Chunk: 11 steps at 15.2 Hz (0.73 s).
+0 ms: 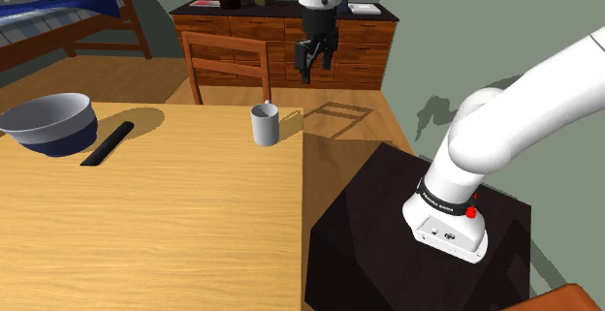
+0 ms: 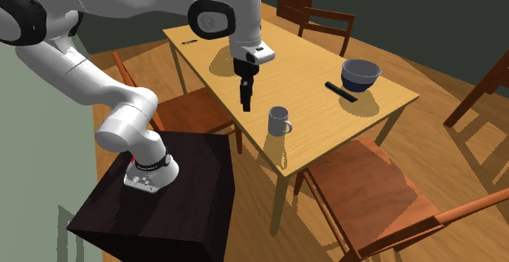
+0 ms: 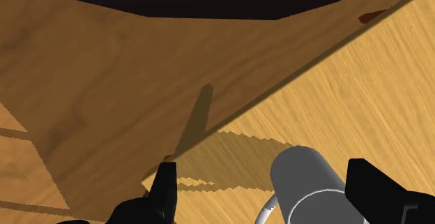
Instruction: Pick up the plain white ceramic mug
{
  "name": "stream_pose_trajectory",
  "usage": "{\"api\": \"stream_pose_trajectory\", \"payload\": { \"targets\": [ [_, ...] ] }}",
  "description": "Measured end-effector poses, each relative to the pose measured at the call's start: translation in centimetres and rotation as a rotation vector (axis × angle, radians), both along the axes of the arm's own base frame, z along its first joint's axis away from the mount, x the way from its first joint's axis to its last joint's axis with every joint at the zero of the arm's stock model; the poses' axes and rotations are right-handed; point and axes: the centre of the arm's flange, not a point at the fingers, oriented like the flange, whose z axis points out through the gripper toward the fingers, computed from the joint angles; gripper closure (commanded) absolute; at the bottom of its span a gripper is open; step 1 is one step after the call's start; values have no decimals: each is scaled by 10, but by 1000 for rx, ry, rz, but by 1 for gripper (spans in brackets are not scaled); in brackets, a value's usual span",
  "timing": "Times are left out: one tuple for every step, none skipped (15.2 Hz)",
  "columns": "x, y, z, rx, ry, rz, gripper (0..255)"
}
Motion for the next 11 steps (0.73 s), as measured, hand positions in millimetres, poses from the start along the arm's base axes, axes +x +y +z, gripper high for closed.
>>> {"api": "stream_pose_trajectory", "payload": {
  "targets": [
    [9, 7, -6, 3, -4, -2, 0],
    [15, 13, -15, 5, -7, -4, 0],
    [22, 22, -21, 8, -11, -6, 0],
    [28, 32, -29, 11, -14, -8, 0],
    [37, 42, -37, 14, -18, -9, 0],
    [41, 49, -43, 17, -21, -12, 0],
    [50, 58, -50, 20, -25, -13, 0],
    [57, 65, -55, 23, -28, -15, 0],
    [66, 69, -60, 26, -32, -17, 0],
    [72, 77, -70, 28, -34, -19, 0],
    [77, 82, -76, 30, -38, -21, 0]
  ]
}}
